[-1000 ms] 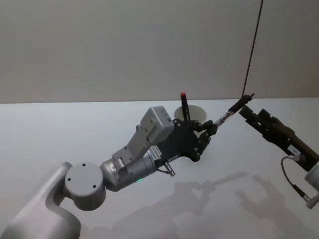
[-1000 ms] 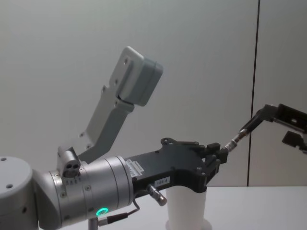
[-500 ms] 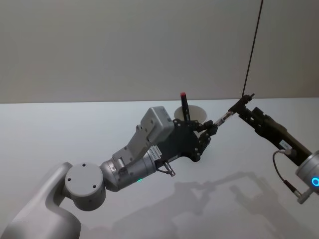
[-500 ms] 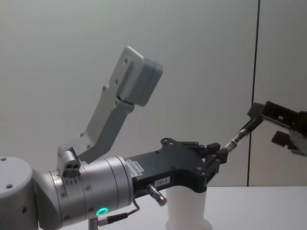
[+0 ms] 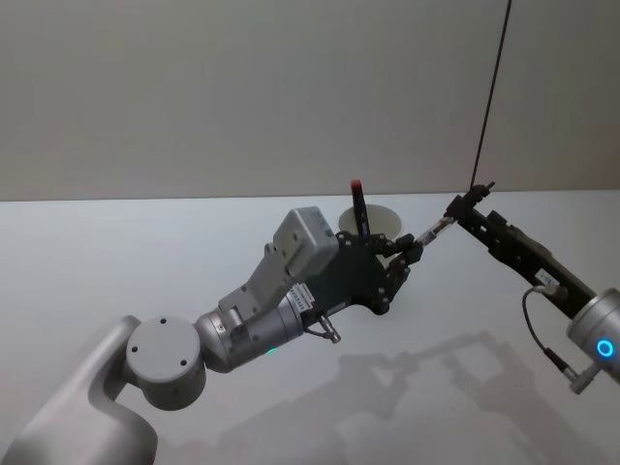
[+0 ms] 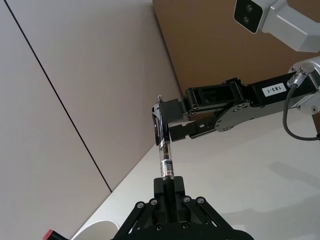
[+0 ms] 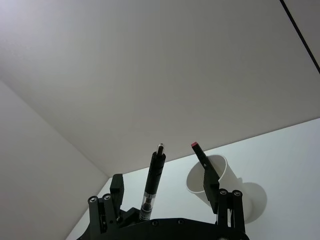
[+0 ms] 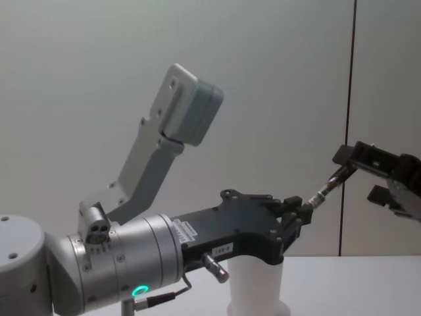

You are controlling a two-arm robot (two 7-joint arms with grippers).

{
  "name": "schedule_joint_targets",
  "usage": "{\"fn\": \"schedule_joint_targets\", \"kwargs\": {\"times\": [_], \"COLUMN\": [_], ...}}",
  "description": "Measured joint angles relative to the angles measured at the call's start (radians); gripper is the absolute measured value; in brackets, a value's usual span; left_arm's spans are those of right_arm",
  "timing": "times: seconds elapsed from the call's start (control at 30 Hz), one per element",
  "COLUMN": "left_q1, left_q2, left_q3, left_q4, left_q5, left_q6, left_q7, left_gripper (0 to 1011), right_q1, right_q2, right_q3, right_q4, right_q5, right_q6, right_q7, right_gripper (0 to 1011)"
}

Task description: Place the pen into the pen holder.

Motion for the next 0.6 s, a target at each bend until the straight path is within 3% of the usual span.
{"fn": "schedule_joint_targets", "kwargs": {"times": [0.6], "left_q1": [0.000], "left_q2": [0.000], "left_q3": [0.000], "left_q4": [0.000], "left_q5": [0.000], "left_q6": [0.000], "left_q7": [0.000], "left_gripper": [120], "right_q1": [-0.001], "right_q2": [0.002], "right_q3": [-0.013], "right_q4": [-0.017], "right_q5": [0.038], "right_q6": [0.007], "right_q7": [-0.051], "right_gripper": [1002]}}
